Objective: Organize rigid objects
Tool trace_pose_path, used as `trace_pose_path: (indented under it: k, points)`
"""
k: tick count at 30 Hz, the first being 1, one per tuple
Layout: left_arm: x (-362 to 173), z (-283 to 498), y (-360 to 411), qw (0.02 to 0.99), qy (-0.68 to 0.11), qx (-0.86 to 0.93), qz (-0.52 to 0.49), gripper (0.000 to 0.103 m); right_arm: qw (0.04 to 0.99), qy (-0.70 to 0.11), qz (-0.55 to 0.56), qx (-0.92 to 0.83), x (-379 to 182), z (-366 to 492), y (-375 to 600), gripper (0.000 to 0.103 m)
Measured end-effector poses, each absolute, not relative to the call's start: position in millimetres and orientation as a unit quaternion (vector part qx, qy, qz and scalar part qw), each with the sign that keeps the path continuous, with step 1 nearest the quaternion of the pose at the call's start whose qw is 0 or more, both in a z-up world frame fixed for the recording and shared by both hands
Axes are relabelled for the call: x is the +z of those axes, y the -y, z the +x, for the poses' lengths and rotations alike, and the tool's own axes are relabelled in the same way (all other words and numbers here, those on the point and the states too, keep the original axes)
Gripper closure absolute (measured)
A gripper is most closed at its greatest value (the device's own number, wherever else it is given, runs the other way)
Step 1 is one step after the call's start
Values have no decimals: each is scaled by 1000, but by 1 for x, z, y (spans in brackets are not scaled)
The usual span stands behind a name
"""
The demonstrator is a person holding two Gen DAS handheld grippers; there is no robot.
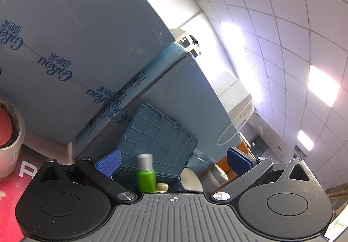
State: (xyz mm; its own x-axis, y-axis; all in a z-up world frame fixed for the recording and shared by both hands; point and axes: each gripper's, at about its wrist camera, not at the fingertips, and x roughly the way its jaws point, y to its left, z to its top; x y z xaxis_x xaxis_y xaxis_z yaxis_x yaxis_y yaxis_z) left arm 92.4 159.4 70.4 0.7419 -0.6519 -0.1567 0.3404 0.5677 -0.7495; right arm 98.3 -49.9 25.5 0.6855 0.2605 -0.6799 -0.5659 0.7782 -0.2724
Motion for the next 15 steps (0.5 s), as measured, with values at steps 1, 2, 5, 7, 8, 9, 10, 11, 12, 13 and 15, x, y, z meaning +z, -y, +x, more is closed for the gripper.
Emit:
trace_pose_path:
  k: [1, 2, 5, 7, 8, 9, 10, 11, 12, 13, 15]
  points:
    - [71, 93, -159, 859, -214, -289, -363, 0, 882, -317, -262, 231, 27, 97, 49, 93]
    - [71, 93, -158, 859, -214, -290, -362, 0, 876, -315, -285, 229, 28, 96, 49, 92]
    - [71, 93, -156, 860, -214, -292, -360, 0, 854, -307, -348, 234, 32, 92, 42, 92]
    - [71, 93, -156, 860, -215, -293, -359, 0, 839, -299, -397, 223, 32, 94, 32, 93]
    - [71, 93, -155, 860, -215, -293, -358, 0, 831, -291, -422, 214, 31, 95, 27, 93]
    - [71, 93, -156, 859, -215, -294, -358, 0, 828, -285, -436, 208, 32, 94, 24, 94]
    - [70, 93, -156, 859, -215, -295, -359, 0, 829, -284, -432, 212, 36, 93, 24, 94]
    - [70, 93, -156, 859, -216, -295, -359, 0, 830, -280, -432, 216, 39, 90, 28, 94]
    - [70, 93, -156, 859, -216, -295, -359, 0, 828, -279, -436, 214, 42, 90, 30, 94]
    - [70, 93, -156, 858, -216, -295, -360, 0, 825, -279, -444, 211, 43, 90, 31, 94]
    - [70, 93, -154, 858, -217, -296, -358, 0, 820, -291, -447, 208, 41, 95, 31, 94]
